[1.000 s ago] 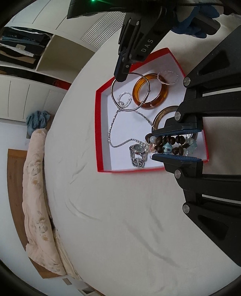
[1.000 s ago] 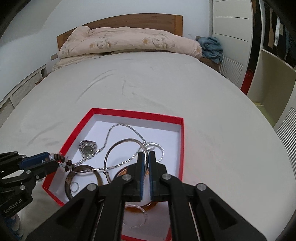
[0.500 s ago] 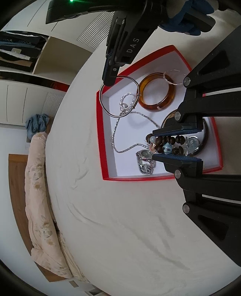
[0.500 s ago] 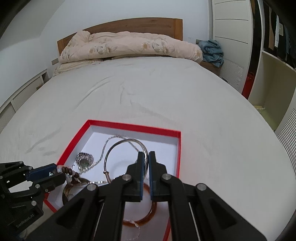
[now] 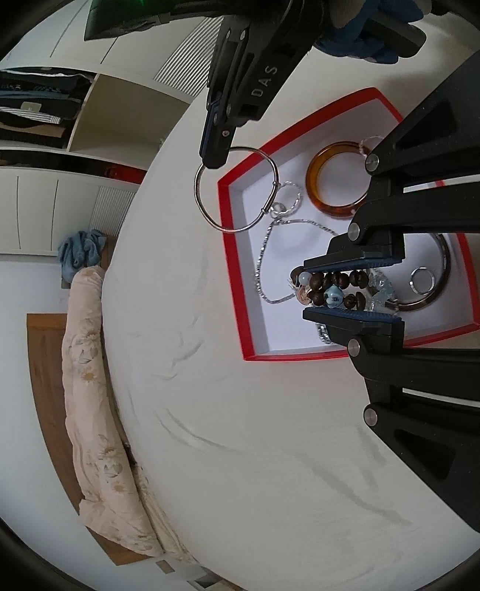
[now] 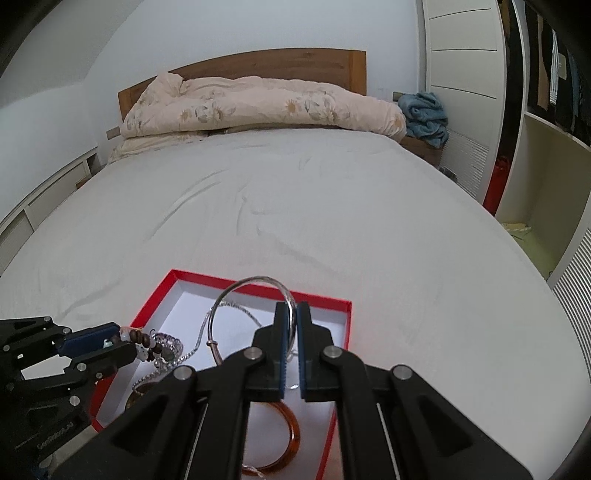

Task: Organize jewelry
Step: 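Carry the bracelet and bangle into the red box and lower them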

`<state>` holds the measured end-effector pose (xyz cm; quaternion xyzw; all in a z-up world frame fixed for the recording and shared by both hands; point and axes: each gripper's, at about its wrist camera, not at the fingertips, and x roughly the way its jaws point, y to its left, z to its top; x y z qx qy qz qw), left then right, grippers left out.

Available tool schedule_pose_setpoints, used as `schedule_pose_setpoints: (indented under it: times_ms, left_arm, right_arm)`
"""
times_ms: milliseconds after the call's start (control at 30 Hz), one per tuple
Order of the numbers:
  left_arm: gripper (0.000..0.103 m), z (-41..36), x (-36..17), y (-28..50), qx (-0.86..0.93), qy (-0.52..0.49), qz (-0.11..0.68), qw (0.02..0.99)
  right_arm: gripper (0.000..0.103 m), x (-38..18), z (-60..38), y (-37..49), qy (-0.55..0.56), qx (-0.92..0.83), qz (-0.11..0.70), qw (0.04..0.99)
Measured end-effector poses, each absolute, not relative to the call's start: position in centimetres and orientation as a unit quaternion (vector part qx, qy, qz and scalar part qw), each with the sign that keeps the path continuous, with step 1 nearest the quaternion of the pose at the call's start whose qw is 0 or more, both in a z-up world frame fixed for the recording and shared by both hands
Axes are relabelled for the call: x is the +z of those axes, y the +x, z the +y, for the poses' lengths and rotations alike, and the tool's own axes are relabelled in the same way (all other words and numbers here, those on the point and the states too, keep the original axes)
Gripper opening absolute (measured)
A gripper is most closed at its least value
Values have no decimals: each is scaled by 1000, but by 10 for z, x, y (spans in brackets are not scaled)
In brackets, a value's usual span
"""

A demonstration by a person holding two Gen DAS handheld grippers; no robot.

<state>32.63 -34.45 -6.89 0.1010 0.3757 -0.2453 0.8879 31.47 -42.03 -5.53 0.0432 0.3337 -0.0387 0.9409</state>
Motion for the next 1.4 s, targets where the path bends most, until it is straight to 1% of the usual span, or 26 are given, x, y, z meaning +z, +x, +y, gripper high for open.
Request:
schedule_pose_setpoints:
  times_ms: [500,667,967,1400]
  left_arm:
    - [18,-363,-70,363,-233,98,379,890]
    - [18,-374,-81,367,-232,108,388,886]
    - [18,-371,-102,371,-225,101,412,877]
    - [18,-364,-112,374,-222,87,426,873]
  right_arm:
    - [4,-63,-435,335,54,-27,338,939]
    - [4,-71,-432,348,43,-16,356,933]
    - [5,-98,-427,358,27,-5,404,914]
    - [4,-113,-428,368,19,-9,441,897]
